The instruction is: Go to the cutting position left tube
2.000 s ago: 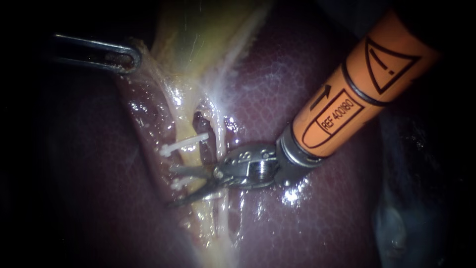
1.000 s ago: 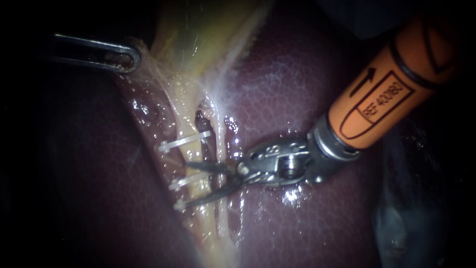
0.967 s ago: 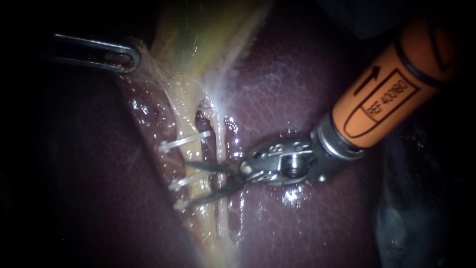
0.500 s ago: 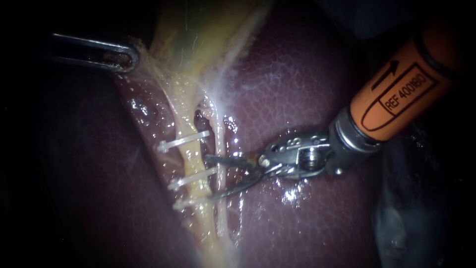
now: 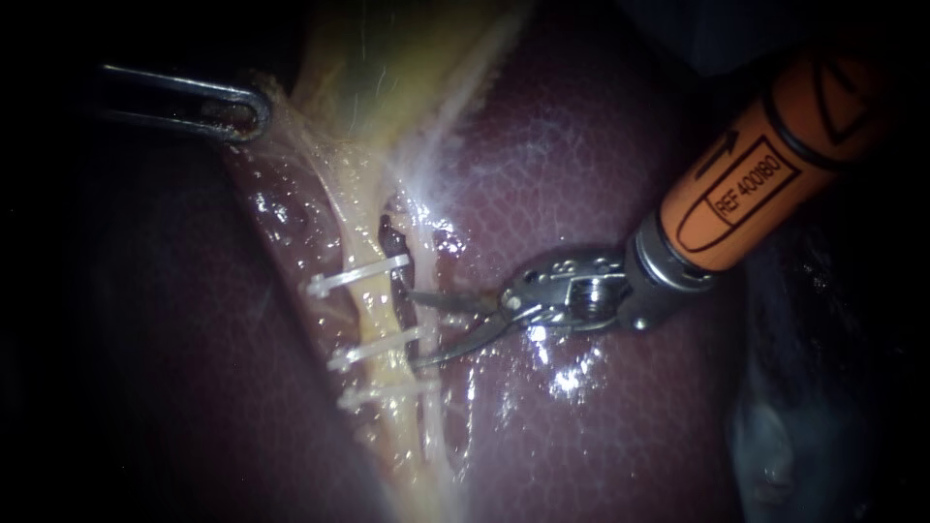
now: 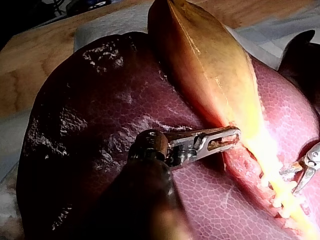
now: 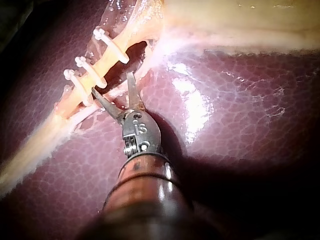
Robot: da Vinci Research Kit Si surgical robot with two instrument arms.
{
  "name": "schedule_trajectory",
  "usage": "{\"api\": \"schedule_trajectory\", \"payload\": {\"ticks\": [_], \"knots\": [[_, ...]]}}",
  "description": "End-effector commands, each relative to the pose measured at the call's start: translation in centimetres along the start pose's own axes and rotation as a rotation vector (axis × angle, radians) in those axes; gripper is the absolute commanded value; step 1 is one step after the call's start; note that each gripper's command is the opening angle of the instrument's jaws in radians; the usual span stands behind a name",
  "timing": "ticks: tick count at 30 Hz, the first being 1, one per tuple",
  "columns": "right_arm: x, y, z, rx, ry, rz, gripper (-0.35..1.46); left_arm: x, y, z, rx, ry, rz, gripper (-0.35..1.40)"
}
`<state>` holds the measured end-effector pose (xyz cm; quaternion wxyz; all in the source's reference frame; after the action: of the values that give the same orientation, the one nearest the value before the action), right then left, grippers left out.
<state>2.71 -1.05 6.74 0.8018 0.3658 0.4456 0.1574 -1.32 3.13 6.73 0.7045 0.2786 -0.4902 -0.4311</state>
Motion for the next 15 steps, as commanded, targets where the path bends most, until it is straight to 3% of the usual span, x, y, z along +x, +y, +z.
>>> {"api": "schedule_trajectory", "payload": {"ticks": [1, 9, 15], "knots": [[-0.01, 0.02, 0.01, 0.007, -0.003, 0.005, 1.25, 0.00, 0.00, 0.00, 0.000, 0.000, 0.000, -0.35], [0.07, 0.06, 0.02, 0.124, 0.063, 0.089, 1.24, 0.00, 0.00, 0.00, 0.000, 0.000, 0.000, -0.35], [0.16, 0.03, 0.08, 0.210, 0.088, 0.118, 1.15, 0.00, 0.00, 0.00, 0.000, 0.000, 0.000, -0.35]]}}
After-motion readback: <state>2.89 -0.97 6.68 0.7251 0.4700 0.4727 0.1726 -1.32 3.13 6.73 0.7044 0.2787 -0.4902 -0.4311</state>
